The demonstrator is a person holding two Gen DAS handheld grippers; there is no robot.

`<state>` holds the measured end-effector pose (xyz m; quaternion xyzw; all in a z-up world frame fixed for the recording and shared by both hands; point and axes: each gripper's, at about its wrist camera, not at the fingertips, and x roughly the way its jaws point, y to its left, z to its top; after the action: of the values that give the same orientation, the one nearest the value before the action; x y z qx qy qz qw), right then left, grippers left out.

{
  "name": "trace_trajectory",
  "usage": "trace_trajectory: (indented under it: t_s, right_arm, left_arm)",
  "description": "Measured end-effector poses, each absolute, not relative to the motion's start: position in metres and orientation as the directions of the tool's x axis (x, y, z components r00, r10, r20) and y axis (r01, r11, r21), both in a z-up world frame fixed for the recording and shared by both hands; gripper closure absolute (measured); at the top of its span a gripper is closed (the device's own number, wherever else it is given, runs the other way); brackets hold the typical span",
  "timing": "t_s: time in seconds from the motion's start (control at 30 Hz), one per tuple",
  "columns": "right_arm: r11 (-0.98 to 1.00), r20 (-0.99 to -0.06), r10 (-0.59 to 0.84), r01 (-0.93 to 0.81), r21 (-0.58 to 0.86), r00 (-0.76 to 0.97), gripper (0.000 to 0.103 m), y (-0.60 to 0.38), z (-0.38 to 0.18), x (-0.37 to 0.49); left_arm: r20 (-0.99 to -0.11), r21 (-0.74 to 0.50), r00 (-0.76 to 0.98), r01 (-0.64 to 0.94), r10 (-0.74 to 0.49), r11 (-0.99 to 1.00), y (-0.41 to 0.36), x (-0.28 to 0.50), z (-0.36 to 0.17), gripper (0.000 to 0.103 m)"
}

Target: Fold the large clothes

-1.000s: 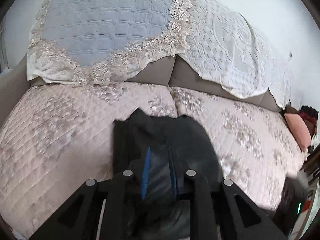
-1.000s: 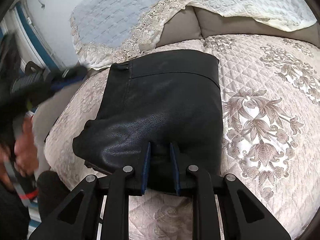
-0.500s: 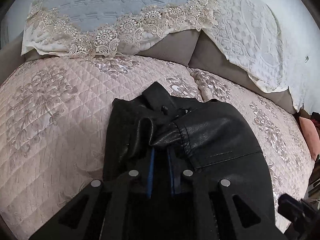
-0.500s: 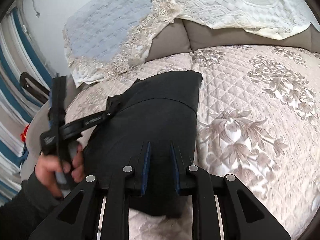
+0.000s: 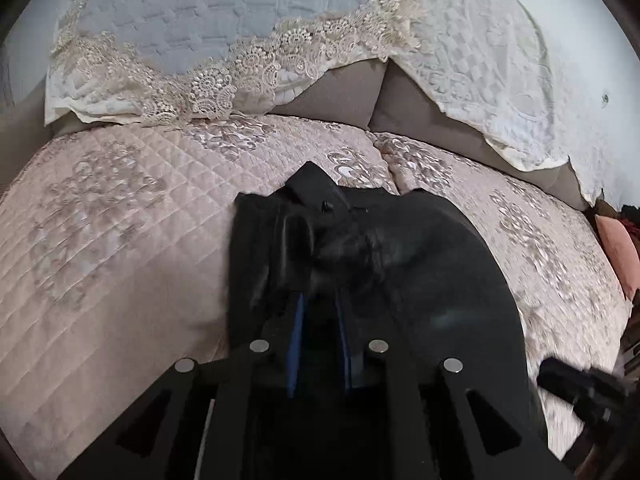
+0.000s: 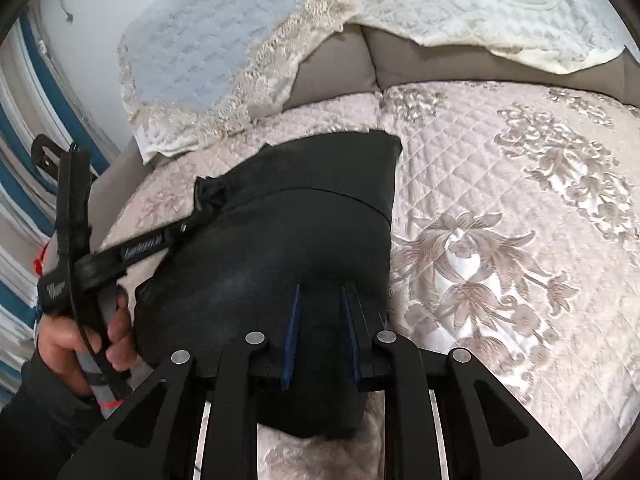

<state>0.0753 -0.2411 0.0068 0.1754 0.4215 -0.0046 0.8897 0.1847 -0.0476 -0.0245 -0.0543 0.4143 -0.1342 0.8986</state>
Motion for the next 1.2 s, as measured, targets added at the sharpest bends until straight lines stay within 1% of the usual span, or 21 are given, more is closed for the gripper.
trace_trajectory:
  t_s: [0.07,0.2,0.27,0.33,0.37,0.4,0.47,0.57,0.73,0.83,0.97,1.03,1.07,1.1,1.13,1.2]
  right_arm:
    - [0.940,-0.745,0.146,0.145,0.310,0.651,0.082,-0.238,0.009,0.075]
    - [0.945,-0.744,0.158,0.118,0.304,0.649,0.082,-0.226,0.011,0.085]
    - [0.947,-0.753,0.167,0.110,0.303,0.637,0.082,-0.221,0.006,0.092]
    - [0.949,-0.774,0.168,0.112,0.295,0.610,0.082,-0.217,-0.004,0.098]
    - [0.949,-0.782,0.167,0.118,0.293,0.600,0.082,-0.216,-0.010,0.100]
    - [0.949,-0.783,0.167,0.119,0.293,0.599,0.082,-0.216,-0.014,0.101]
    - [0.953,-0.784,0.161,0.111,0.281,0.599,0.082,-0.215,-0.018,0.103]
    - [0.966,-0.788,0.135,0.098,0.241,0.600,0.082,-0.211,-0.020,0.103]
    - [0.963,-0.792,0.123,0.120,0.240,0.598,0.080,-0.213,-0.009,0.098]
    - [0.963,-0.771,0.123,0.113,0.244,0.624,0.080,-0.213,0.007,0.083]
    - [0.962,-0.761,0.141,0.092,0.255,0.633,0.080,-0.205,0.013,0.065]
    - [0.964,-0.773,0.144,0.089,0.251,0.617,0.080,-0.202,0.005,0.064]
    - [0.964,-0.776,0.143,0.090,0.249,0.614,0.080,-0.202,0.002,0.064]
    - [0.963,-0.776,0.149,0.090,0.256,0.612,0.080,-0.202,-0.001,0.064]
    - [0.961,-0.777,0.156,0.088,0.262,0.610,0.080,-0.203,-0.002,0.065]
    - [0.967,-0.783,0.146,0.082,0.243,0.604,0.079,-0.200,0.000,0.066]
  left_arm:
    - [-0.723,-0.207,0.627,0.203,-0.290,0.957,-0.043,0.168,-0.022,0.081]
    - [-0.720,-0.225,0.626,0.197,-0.299,0.954,-0.031,0.141,-0.022,0.079]
    - [-0.727,-0.211,0.624,0.194,-0.286,0.958,-0.027,0.132,-0.027,0.079]
    - [-0.731,-0.181,0.631,0.186,-0.259,0.966,-0.026,0.129,-0.033,0.074]
    - [-0.735,-0.178,0.630,0.176,-0.250,0.968,-0.024,0.129,-0.037,0.068]
    - [-0.739,-0.186,0.626,0.166,-0.249,0.968,-0.022,0.131,-0.041,0.065]
    - [-0.739,-0.204,0.624,0.154,-0.255,0.967,-0.018,0.133,-0.047,0.060]
    - [-0.734,-0.235,0.625,0.137,-0.268,0.962,-0.015,0.133,-0.053,0.059]
    - [-0.736,-0.236,0.621,0.138,-0.269,0.962,-0.013,0.130,-0.047,0.060]
    - [-0.735,-0.255,0.617,0.132,-0.280,0.958,-0.005,0.119,-0.029,0.064]
    - [-0.678,-0.246,0.663,0.202,-0.317,0.948,-0.005,0.090,-0.003,0.064]
    - [-0.675,-0.236,0.659,0.235,-0.333,0.943,-0.011,0.083,-0.004,0.064]
    - [-0.687,-0.226,0.648,0.239,-0.328,0.944,-0.014,0.083,-0.011,0.064]
    - [-0.708,-0.216,0.632,0.231,-0.315,0.949,-0.016,0.086,-0.022,0.059]
    - [-0.730,-0.215,0.612,0.216,-0.304,0.952,-0.016,0.090,-0.032,0.058]
    - [-0.735,-0.243,0.602,0.197,-0.313,0.950,-0.011,0.093,-0.042,0.051]
